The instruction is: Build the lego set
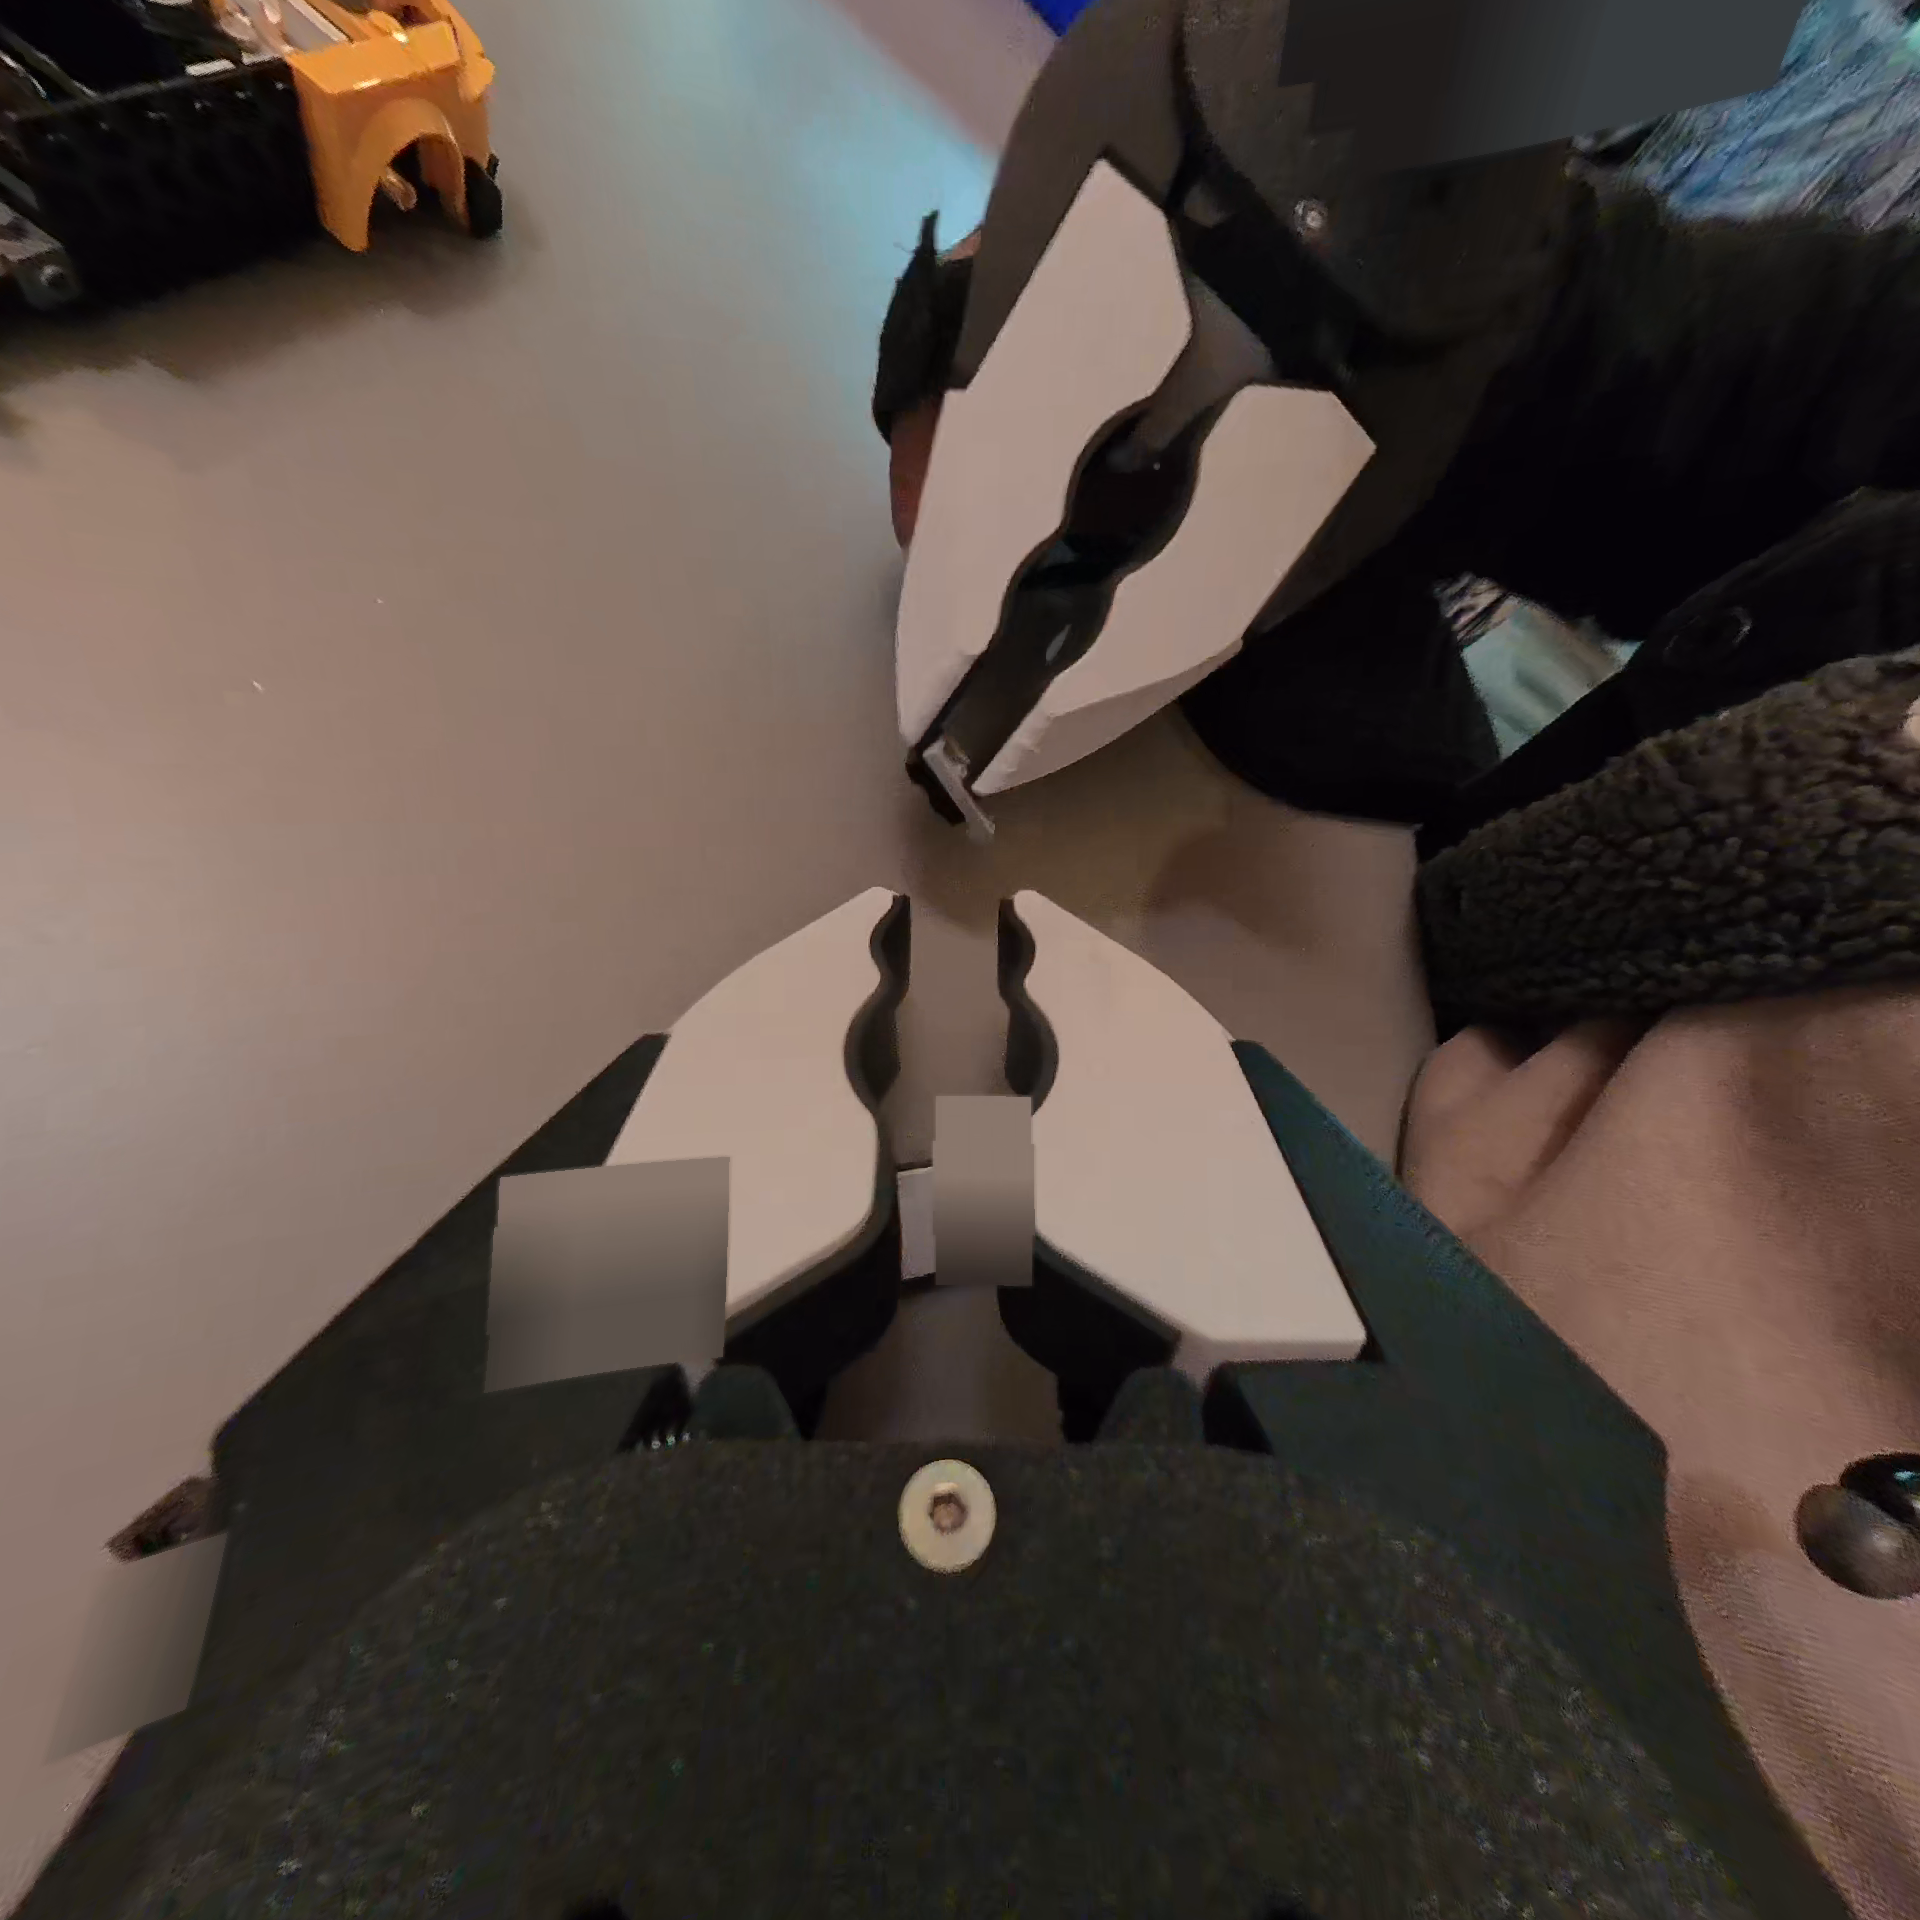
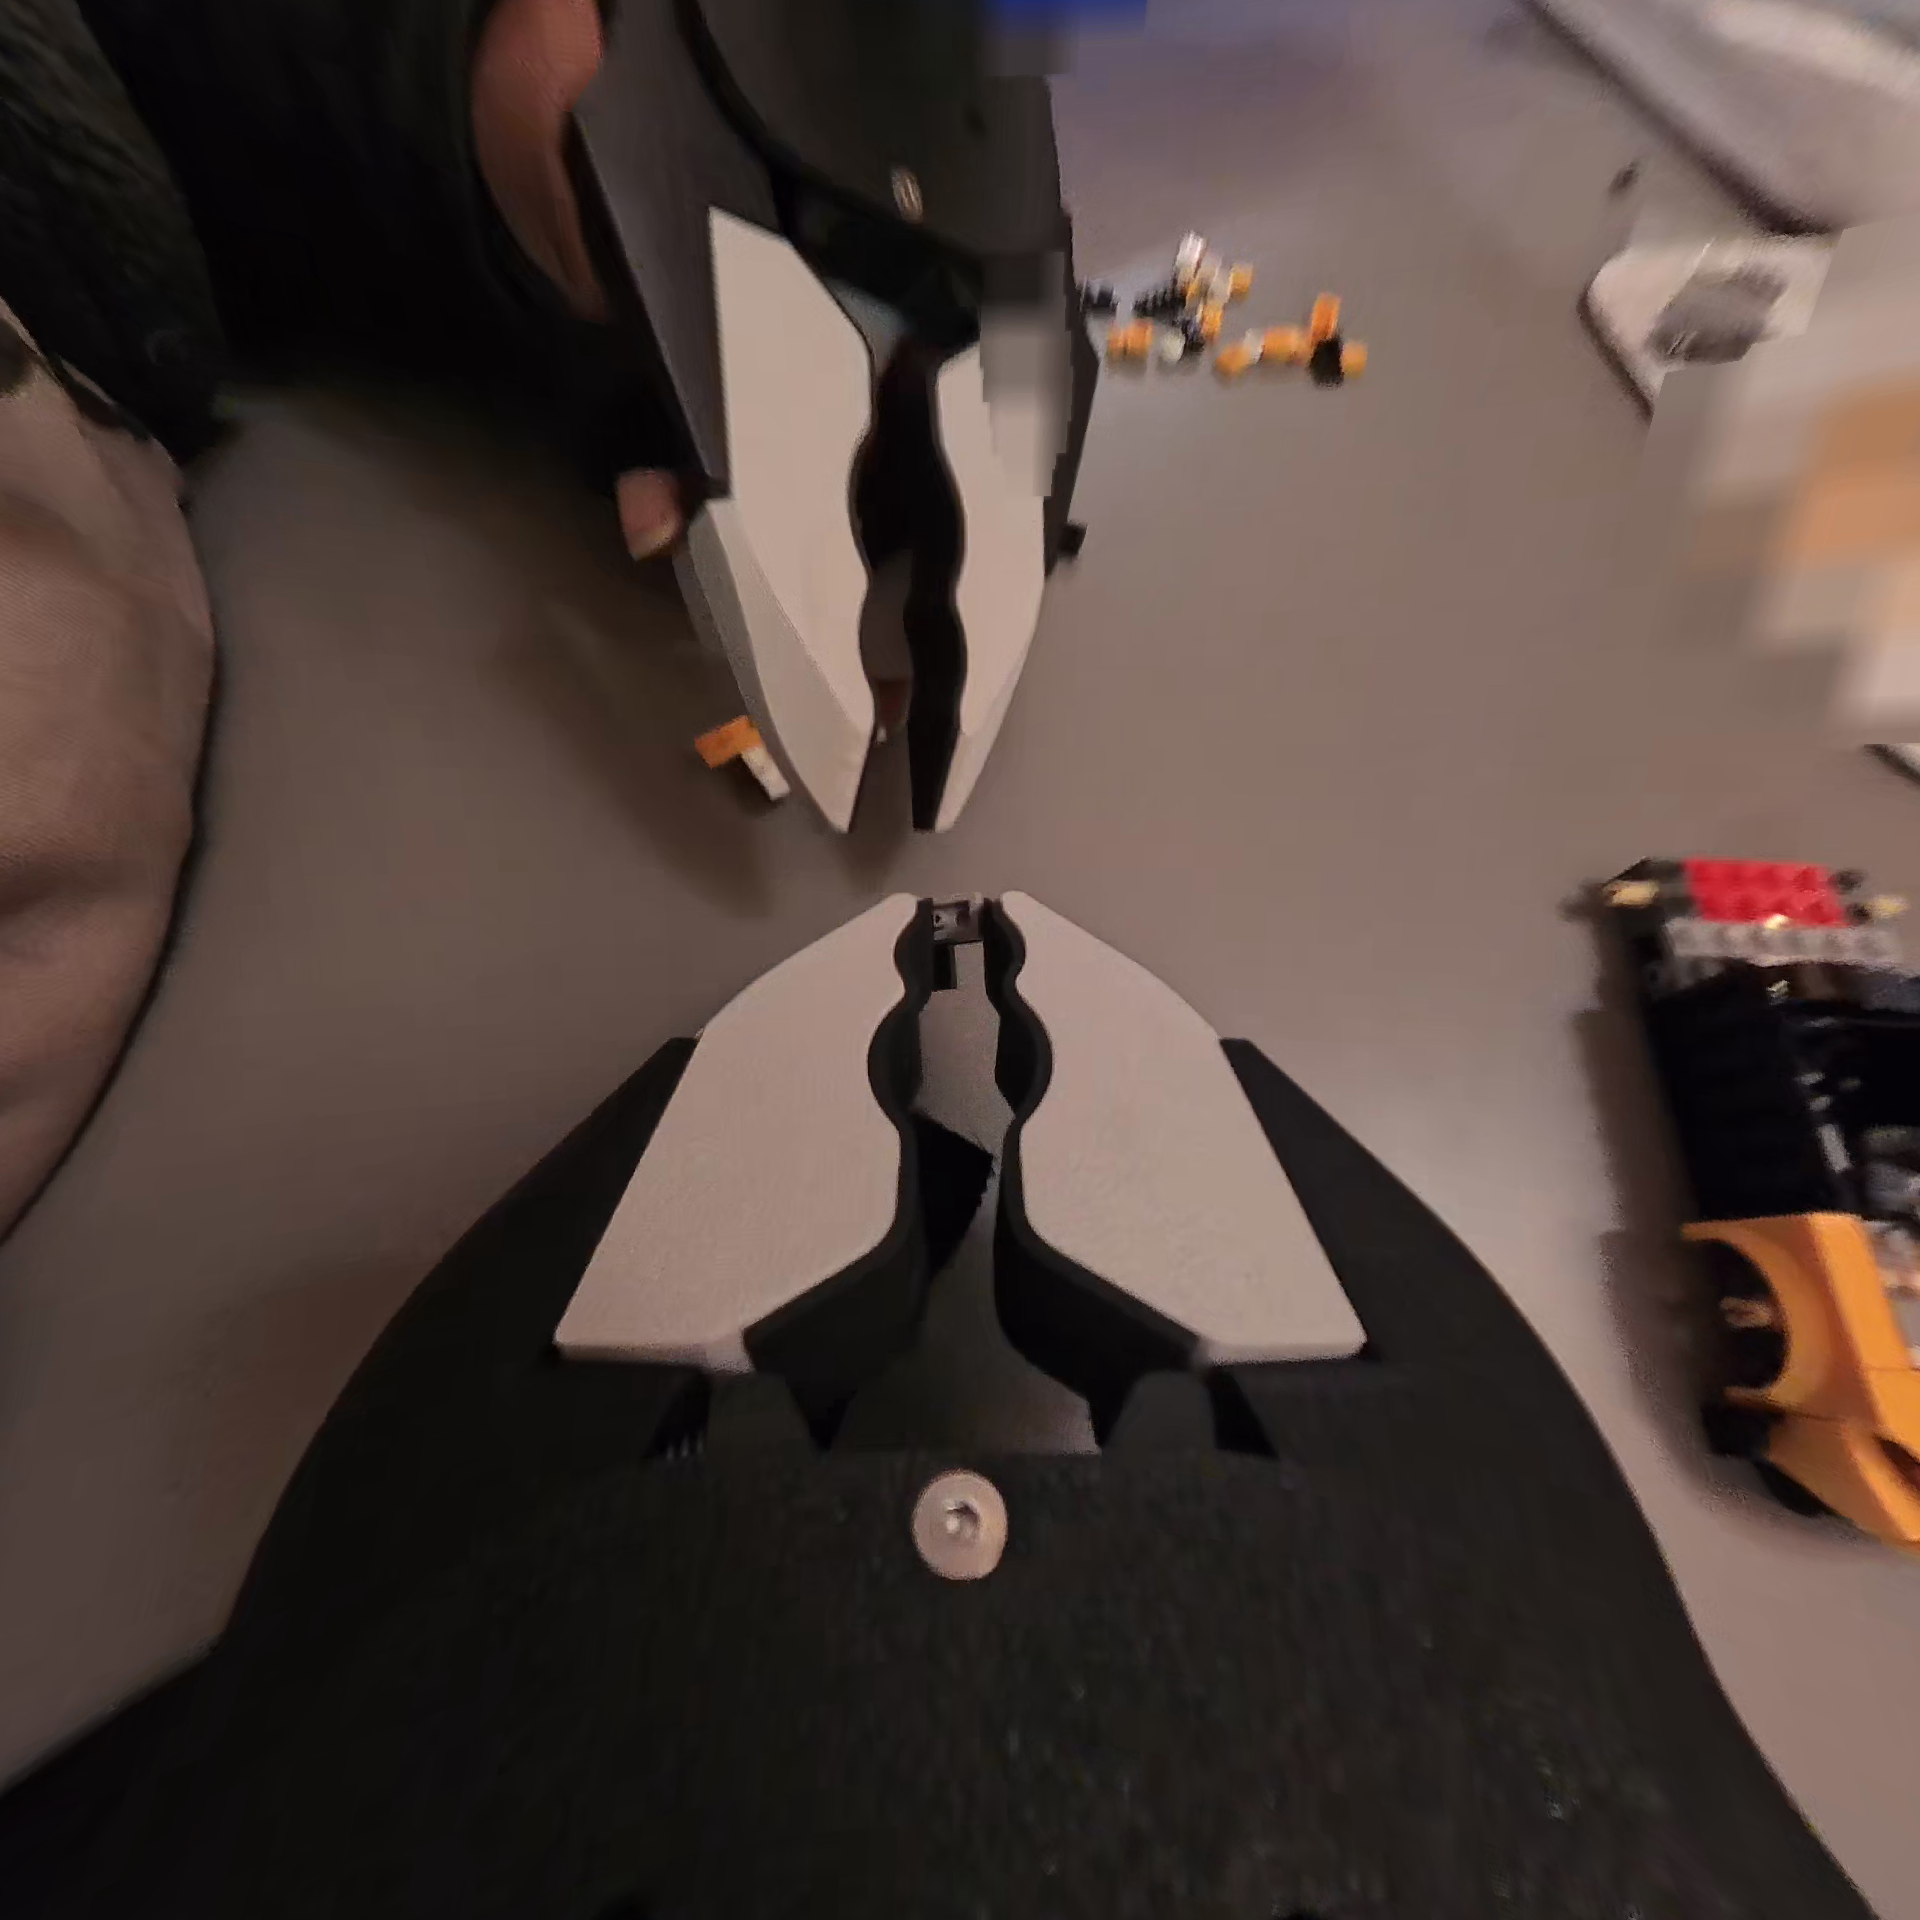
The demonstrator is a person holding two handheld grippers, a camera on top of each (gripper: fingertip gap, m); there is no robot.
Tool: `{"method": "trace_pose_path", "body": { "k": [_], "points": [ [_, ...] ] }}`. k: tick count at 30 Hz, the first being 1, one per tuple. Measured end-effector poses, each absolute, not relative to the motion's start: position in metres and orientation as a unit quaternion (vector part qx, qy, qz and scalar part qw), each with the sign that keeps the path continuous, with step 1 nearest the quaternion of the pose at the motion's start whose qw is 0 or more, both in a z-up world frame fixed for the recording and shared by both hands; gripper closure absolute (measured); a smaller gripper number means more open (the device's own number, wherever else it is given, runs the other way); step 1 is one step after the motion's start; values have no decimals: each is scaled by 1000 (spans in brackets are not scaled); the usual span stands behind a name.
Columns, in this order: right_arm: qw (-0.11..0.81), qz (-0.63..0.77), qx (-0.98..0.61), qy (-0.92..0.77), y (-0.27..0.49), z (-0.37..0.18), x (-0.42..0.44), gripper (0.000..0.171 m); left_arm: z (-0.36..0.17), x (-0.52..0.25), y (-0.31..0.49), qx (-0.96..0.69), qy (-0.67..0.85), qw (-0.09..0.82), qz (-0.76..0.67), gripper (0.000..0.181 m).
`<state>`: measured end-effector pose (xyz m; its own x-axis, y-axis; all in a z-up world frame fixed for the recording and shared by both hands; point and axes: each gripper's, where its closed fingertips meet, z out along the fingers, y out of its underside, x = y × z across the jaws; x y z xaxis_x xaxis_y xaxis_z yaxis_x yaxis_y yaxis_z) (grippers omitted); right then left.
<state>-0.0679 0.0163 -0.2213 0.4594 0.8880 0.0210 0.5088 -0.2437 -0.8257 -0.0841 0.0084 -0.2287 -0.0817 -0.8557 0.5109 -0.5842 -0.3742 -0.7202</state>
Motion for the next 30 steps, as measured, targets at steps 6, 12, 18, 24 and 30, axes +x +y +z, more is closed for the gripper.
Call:
{"method": "trace_pose_path", "body": {
  "k": [6,12,18,24,30],
  "points": [
    [494,213,-702,-466,21,-182,-83,162,-200,-80,9,-635,508,151,-562,162],
    [522,203,-690,-459,23,-169,-87,162,-179,-81,4,-597,511,176,-593,162],
    [546,221,-675,-444,19,-157,-90,162,-169,-84,3,-571,517,200,-605,172],
    [561,215,-665,-445,17,-154,-93,162,-169,-83,3,-570,518,211,-602,165],
    [559,207,-661,-456,15,-157,-94,162,-173,-84,-1,-559,549,231,-577,172]
  ]
}}
